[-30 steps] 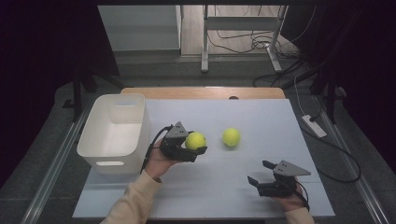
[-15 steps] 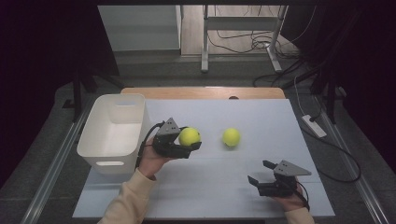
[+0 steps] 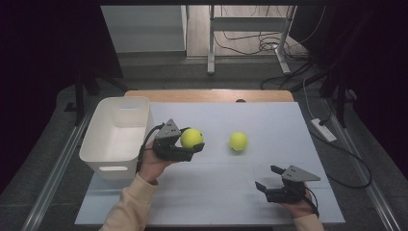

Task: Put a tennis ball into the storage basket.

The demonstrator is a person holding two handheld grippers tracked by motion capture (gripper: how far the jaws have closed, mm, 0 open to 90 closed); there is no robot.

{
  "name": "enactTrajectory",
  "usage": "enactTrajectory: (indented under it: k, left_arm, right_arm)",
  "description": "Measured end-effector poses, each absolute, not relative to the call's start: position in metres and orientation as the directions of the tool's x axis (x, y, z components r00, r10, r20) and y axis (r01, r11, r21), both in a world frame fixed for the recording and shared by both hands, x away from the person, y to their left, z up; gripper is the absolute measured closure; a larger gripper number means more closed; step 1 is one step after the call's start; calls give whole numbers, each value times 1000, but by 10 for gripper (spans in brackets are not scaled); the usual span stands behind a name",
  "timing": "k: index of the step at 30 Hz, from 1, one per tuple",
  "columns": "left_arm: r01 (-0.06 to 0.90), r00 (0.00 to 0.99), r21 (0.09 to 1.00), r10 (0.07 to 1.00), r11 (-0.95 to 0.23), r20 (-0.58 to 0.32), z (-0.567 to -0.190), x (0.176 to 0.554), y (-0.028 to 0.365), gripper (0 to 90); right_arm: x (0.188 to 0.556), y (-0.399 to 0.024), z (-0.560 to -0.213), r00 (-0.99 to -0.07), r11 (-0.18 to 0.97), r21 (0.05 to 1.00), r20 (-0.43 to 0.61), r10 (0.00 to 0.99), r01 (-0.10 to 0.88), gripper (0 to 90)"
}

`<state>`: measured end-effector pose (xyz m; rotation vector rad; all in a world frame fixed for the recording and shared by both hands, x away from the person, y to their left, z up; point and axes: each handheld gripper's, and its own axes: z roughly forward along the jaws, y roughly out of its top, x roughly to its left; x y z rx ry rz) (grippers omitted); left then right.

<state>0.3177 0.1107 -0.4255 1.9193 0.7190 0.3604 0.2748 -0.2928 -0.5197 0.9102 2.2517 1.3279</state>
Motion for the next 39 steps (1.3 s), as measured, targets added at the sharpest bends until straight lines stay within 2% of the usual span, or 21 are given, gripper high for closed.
enactTrajectory:
  k: [39]
  left_arm:
    - [307,727,923,683,-230,-71,-405,313,145,265]
  right_arm:
    - [275,-293,-520,-719,345,874,8,695,343,122]
